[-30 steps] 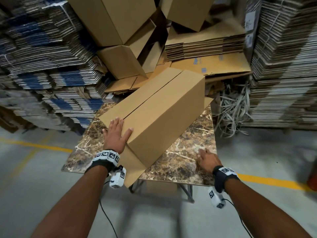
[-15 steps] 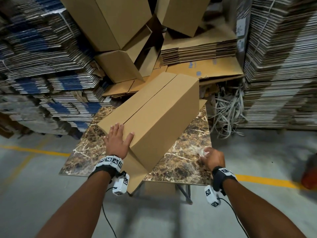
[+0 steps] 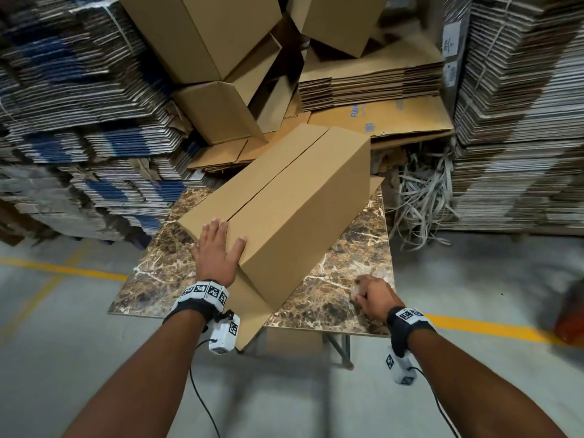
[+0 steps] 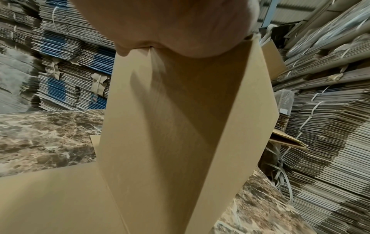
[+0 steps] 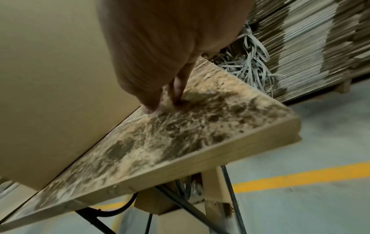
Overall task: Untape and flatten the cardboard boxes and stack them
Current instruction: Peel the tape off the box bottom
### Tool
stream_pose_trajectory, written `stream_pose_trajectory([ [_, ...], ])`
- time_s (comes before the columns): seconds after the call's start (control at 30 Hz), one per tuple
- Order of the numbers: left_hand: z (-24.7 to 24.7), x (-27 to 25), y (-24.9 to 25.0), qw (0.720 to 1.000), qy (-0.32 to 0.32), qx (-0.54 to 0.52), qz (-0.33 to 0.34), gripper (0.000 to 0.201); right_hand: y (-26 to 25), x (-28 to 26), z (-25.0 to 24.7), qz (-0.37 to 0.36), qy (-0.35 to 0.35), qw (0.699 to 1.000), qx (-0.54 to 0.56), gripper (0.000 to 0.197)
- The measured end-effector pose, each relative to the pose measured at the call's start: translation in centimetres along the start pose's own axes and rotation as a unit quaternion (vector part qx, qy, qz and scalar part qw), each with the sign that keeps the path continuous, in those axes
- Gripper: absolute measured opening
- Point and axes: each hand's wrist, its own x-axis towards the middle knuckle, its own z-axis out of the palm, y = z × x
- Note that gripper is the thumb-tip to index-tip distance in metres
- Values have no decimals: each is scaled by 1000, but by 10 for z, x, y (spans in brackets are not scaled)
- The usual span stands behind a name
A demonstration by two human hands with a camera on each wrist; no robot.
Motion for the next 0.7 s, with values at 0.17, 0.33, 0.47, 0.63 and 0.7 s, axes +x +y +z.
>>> stream_pose_trajectory([
  [0.17,0,-1,0,1000,8,1,1,86,-15,8,-7,39,68,994,71,39],
  [0.33,3,0,-2,1000,18,12,2,84,-6,22,-16,116,139,977,115,12],
  [0.47,3,0,-1,1000,18,10,0,82,0,14,-5,52,124,990,54,7],
  [0.63,4,-2,0,1000,29,-8,2,82,-11,0,9,-50,96,991,-82,15],
  [0.7,5,-1,-1,1000,25,-9,1,82,-21,-10,15,-53,86,991,-84,18],
])
